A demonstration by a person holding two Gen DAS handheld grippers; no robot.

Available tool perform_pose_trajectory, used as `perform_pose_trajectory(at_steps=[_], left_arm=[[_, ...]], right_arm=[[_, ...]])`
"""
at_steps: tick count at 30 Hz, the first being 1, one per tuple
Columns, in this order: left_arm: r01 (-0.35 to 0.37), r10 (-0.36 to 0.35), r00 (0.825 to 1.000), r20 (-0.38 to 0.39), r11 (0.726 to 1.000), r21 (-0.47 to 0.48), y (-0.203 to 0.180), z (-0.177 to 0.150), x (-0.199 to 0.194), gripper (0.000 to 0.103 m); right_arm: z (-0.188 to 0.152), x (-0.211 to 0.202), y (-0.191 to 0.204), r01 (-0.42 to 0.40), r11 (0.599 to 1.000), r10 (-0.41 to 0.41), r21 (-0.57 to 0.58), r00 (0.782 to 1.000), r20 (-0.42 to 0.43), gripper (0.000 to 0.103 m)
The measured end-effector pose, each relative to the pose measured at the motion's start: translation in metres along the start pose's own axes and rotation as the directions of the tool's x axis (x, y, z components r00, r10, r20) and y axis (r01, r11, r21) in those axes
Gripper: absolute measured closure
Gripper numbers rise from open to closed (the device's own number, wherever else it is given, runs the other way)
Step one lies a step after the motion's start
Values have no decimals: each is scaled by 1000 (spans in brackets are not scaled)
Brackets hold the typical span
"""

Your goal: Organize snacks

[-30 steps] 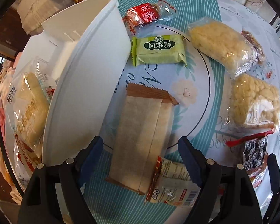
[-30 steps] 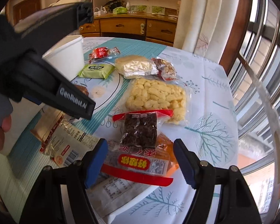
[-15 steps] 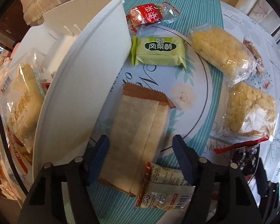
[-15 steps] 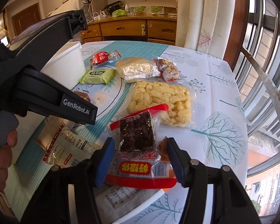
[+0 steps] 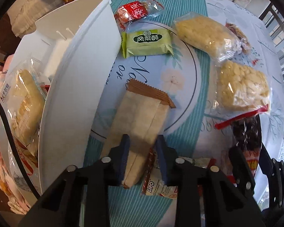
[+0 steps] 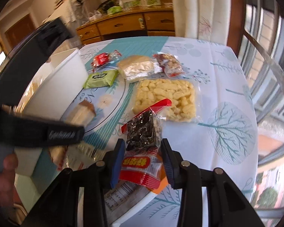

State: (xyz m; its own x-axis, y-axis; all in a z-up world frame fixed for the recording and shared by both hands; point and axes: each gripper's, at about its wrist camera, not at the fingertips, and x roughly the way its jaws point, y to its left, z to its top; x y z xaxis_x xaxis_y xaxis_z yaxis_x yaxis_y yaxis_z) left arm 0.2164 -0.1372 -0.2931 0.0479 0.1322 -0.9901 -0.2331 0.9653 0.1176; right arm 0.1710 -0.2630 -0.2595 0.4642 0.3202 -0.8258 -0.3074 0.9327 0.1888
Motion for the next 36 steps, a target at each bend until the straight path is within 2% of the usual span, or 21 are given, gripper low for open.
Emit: perform_pose_trajectory(at_steps=[1,2,9,13,21,25,31,36], left_arm=[[19,-19,1000,-7,1000,-3,2,-2,-1,94],[41,-41,999,-22,999,-7,5,-4,-2,96],[98,-101,989,-107,995,-27,22,-21,0,98],[139,-141,983,-120,990,-20,28,-37,-5,99],[267,-266,963,-52,964,11,37,-55,-33,99],[326,-326,945,-3,945,13,48,-60,-45,99],[419,-420,905,68,908,22,64,-68,-68,99],[456,-457,882,119,889,35,71,-66,-80,99]], right_arm=[[2,-1,-2,-4,1000,4,19,1000,-2,64],[3,-4,-4,-6,999,6,36,1000,-2,64],[17,-24,-7,7,998,-9,70,1000,25,64],[20,-37,-1,12,998,-14,60,999,39,64],[15,-51,13,-8,999,6,52,999,32,64],[12,-56,20,-10,999,9,45,1000,27,64],[9,-63,25,-5,999,4,50,1000,24,64],[10,-70,28,-3,999,2,53,999,33,64]])
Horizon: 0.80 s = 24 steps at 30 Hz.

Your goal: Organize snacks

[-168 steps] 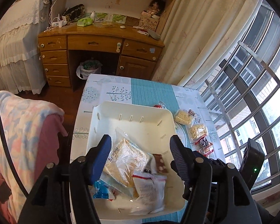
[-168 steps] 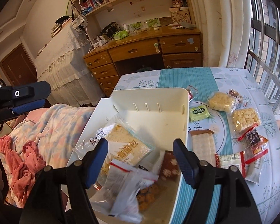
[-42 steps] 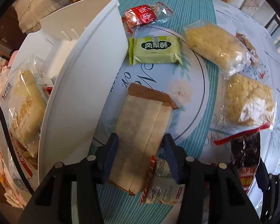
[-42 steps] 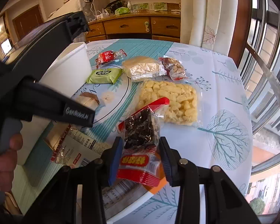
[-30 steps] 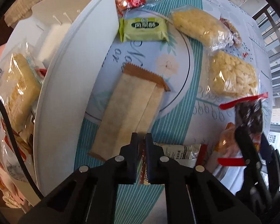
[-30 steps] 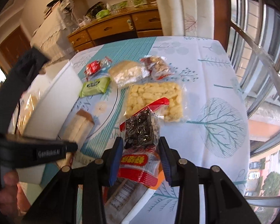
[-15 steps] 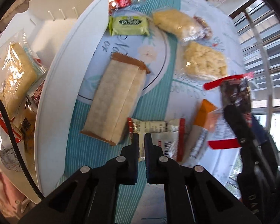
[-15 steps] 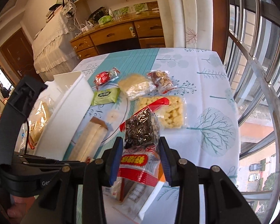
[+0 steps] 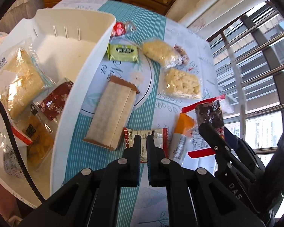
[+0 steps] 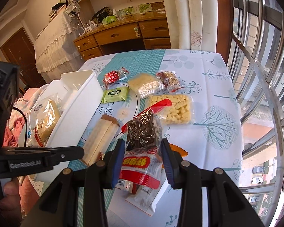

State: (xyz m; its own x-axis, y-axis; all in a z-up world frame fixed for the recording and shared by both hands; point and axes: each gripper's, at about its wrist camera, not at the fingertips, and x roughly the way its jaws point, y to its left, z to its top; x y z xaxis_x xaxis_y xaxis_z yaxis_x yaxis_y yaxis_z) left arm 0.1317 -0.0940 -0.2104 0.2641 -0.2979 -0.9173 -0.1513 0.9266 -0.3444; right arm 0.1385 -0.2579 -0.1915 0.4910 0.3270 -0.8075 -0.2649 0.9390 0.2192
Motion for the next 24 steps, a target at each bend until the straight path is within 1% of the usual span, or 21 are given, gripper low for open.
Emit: perform_pose_trajectory(at_steps=[8,11,14,16,19,21,22,24], left_arm=[[70,-69,995,75,998,-5,10,-7,-24,98],[56,-54,995,83,998,-15,11,-11,-25,95],[12,-11,998,58,1000,-22,11,-12,-18,89],[-25,26,999,33,999,-28,11,-11,-11,82],[-72,72,997,2,997,-21,7,-8,-2,75],[-97,97,995,-14,995,-14,3,-4,6,65],[-108,108,994,-21,994,-12,2,-3,10,57],[-158,157,987,-42,987,-10,-1,2,20,48]], right_arm=[[4,-10,1,-7,1000,7,4,1000,27,64],[5,-16,0,-11,1000,11,3,999,43,64],[6,-20,-6,-22,1000,21,13,998,52,64],[7,-22,-11,-26,999,24,25,998,57,64],[8,-23,-20,-21,999,18,45,998,61,64],[8,-23,-27,-17,998,13,59,998,60,64],[8,-24,-31,-15,998,11,67,998,61,64],[7,-24,-37,-12,997,7,80,998,61,64]])
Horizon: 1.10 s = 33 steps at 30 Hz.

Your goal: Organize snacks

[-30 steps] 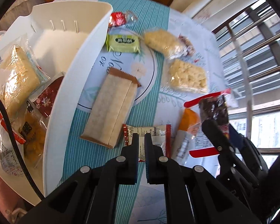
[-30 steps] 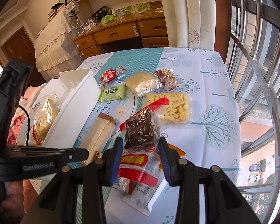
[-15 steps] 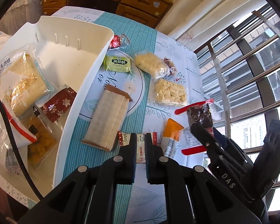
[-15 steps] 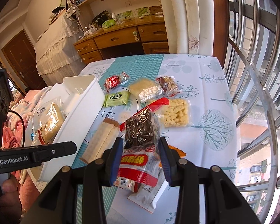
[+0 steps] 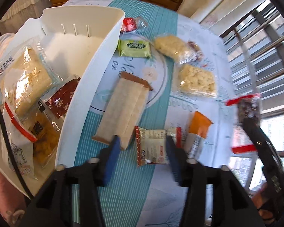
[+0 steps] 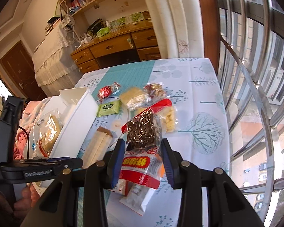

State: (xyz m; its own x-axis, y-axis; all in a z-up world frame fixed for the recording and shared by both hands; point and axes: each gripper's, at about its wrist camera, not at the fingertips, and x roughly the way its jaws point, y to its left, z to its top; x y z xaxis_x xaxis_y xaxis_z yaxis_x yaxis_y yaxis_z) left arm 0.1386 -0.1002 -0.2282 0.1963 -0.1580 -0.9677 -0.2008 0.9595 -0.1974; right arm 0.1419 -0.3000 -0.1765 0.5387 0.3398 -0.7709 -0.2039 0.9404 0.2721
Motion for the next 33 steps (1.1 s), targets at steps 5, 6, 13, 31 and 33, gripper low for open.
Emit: perform_pose_trajectory(at_steps=[5,6,13,31,33], left_arm=[[-75,75,996,-41,997,1,-9,11,22,46],[-92,92,995,-46,996,4,-10,13,25,45],[-192,194,977,-88,981,34,-15,26,50,40],[-302,309,940,-142,951,69,-19,61,94,28],[-299,308,941,-139,951,80,-19,65,96,28]], right_arm=[[-1,1,-14,0,999,0,36,1000,-8,64],[-1,1,-16,-2,999,2,41,1000,-8,64],[-4,4,-22,2,999,-1,52,1000,-16,64],[-3,3,-30,-3,995,3,95,1000,0,64],[-2,2,-30,-4,995,4,101,1000,1,64]])
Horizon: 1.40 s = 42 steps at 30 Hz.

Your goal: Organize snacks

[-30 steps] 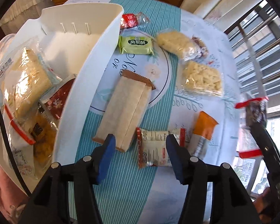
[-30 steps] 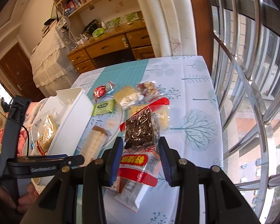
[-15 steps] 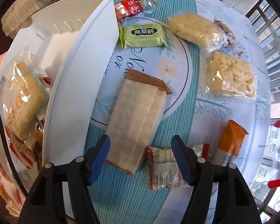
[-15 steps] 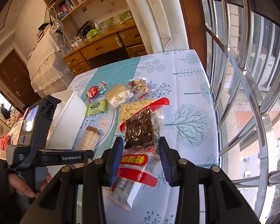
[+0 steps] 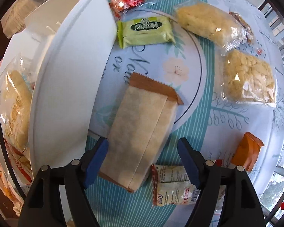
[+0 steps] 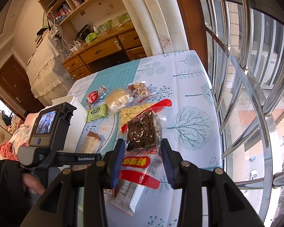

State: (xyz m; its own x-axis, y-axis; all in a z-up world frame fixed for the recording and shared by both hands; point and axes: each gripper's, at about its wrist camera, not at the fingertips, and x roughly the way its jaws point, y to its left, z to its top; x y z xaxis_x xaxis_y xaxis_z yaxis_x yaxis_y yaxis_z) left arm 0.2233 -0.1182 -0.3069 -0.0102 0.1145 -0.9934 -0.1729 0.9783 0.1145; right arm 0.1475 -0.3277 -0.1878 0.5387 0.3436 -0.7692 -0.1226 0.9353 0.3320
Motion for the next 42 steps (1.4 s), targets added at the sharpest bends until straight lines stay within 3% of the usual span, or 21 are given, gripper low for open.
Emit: perform_pose_trajectory(at_steps=[11,15,17,33,42], left_arm=[[55,-54,998,26,999,-1,-3,22,3,27],[92,-92,995,22,996,-11,2,6,1,43],[124,-124,992,13,992,-32,5,-3,1,44],[144,-140,988,-65,988,59,-13,-44,-1,45],[214,-221,975,27,964,157,-11,-75,-56,45]], right_arm=[[5,0,1,-6,1000,6,26,1000,8,64],[7,-1,5,-8,1000,8,23,1000,13,64],[7,-2,7,-9,1000,8,19,1000,16,64],[7,-14,25,3,1000,-2,-12,999,43,64],[9,-20,41,22,999,-19,-32,998,65,64]])
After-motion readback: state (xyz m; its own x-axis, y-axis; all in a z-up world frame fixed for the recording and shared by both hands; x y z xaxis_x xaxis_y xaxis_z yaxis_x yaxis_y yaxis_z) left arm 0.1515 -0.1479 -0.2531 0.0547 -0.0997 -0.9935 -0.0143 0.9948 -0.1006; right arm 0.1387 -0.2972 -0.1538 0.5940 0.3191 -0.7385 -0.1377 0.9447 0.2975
